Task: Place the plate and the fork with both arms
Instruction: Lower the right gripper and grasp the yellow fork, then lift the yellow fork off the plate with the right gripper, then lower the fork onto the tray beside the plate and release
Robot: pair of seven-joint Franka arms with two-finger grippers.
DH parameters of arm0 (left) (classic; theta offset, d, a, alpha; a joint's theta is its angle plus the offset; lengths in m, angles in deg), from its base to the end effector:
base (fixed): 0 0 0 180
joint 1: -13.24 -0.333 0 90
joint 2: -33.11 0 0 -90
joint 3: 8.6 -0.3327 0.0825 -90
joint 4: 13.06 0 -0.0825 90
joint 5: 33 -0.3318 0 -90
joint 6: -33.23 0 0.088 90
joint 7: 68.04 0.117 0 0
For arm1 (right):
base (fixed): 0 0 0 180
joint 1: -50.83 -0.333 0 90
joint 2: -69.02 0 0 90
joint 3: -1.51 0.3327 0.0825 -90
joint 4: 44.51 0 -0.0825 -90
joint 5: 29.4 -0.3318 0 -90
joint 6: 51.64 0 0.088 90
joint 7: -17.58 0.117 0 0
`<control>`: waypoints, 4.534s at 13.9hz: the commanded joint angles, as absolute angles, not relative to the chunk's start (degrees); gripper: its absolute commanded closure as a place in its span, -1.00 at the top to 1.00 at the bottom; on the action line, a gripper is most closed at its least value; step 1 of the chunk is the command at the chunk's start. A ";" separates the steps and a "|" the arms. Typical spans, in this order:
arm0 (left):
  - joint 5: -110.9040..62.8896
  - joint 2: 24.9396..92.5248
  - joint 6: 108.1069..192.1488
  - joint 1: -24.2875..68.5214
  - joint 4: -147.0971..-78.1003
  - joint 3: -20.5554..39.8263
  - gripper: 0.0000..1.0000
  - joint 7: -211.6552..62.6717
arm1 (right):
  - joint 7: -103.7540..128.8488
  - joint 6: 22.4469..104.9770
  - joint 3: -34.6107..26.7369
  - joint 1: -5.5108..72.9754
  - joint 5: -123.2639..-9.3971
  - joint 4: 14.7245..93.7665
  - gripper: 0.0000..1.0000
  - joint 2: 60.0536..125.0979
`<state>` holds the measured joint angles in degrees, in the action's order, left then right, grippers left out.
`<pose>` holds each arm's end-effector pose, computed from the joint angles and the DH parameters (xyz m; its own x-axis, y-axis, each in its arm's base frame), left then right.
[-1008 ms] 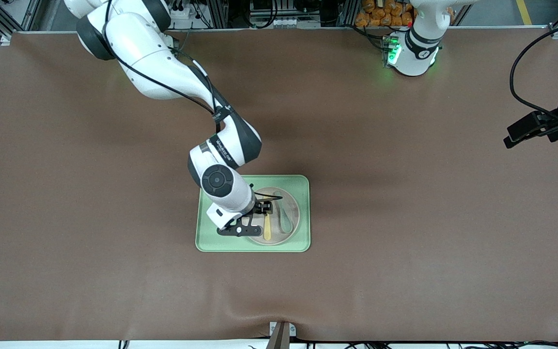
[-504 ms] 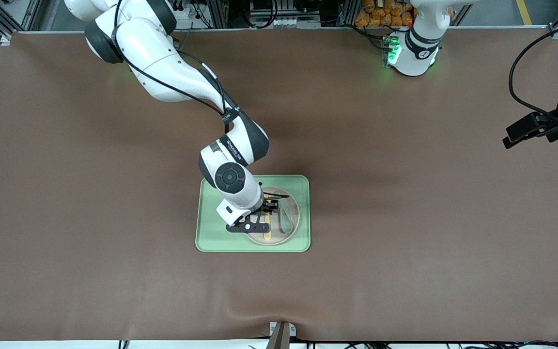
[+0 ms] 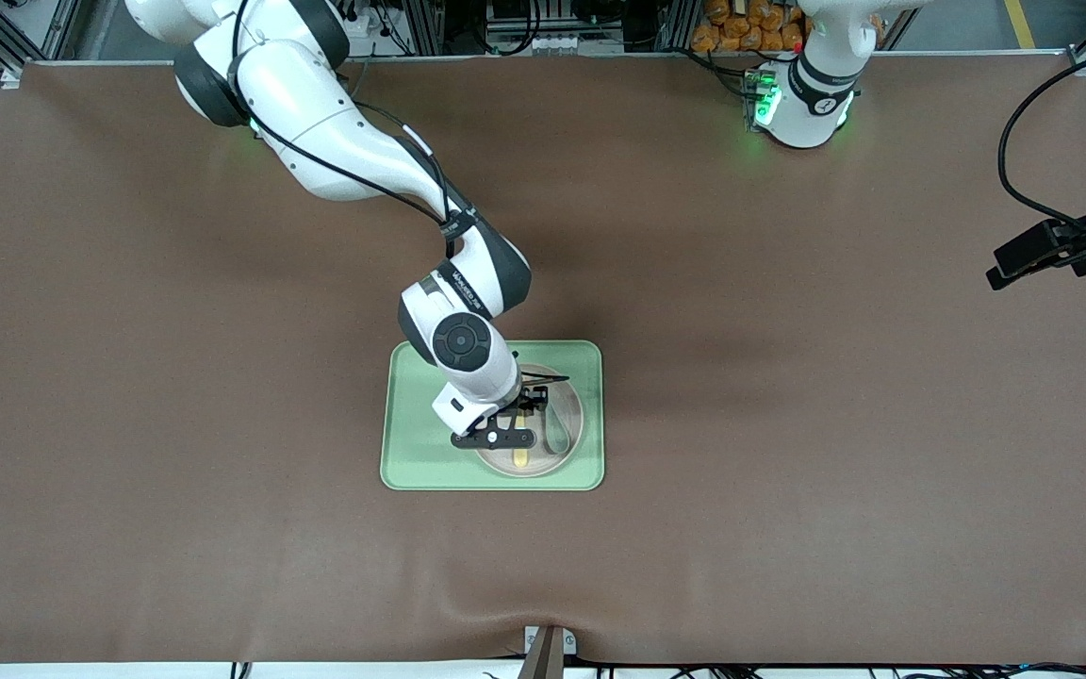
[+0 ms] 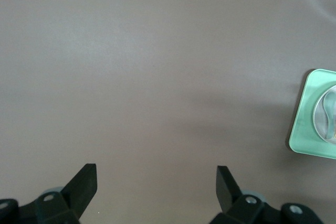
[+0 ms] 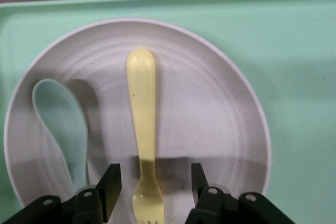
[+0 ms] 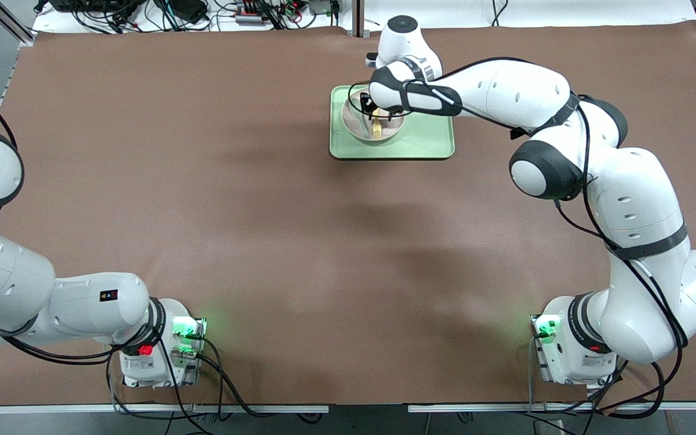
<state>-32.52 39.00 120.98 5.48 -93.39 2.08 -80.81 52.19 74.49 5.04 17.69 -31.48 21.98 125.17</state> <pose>0.5320 -0.0217 0.6460 0.9848 0.1722 0.0217 0.1714 -0.9846 0.0330 0.6024 0.4319 0.2298 0.9999 -0.0136 0.0032 -0.0132 -0.9948 -0.1014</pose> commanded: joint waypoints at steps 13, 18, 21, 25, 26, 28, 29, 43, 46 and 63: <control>-32.47 38.30 120.94 5.24 -94.45 2.56 1.00 -80.08 | 53.18 73.51 4.59 15.59 -29.06 20.61 -0.27 126.59; -32.47 38.47 121.03 5.33 -94.36 2.74 1.00 -80.08 | 53.00 73.42 4.68 16.03 -28.25 20.61 -0.94 126.59; -32.47 38.65 121.47 5.33 -94.45 2.74 1.00 -80.08 | 53.44 69.84 4.76 16.64 -28.78 19.83 -0.95 126.24; -32.47 39.00 121.56 5.51 -94.45 2.74 1.00 -80.08 | 53.35 69.20 5.29 18.57 -29.83 19.38 -0.95 125.10; -32.47 39.00 121.56 5.51 -94.45 2.74 1.00 -80.08 | 53.35 69.12 5.47 19.27 -30.18 19.38 -0.95 125.01; -32.47 39.09 121.65 5.51 -94.36 2.74 1.00 -80.00 | 53.09 67.90 5.56 19.72 -30.28 19.38 -0.95 124.75; -32.47 39.09 121.65 5.51 -94.36 2.74 1.00 -80.08 | 53.09 67.63 5.38 19.72 -30.28 19.38 -0.95 124.05; -32.47 39.09 121.65 5.42 -94.36 2.74 1.00 -79.99 | 39.29 64.54 7.13 29.73 -30.36 28.25 -0.92 118.78; -32.47 39.09 121.56 5.33 -94.36 2.74 1.00 -79.99 | 40.17 65.15 7.31 29.82 -30.54 31.32 -0.90 118.07; -32.47 39.09 121.56 5.42 -94.54 2.74 1.00 -79.99 | 38.34 59.37 10.20 37.28 -29.92 28.97 1.00 112.89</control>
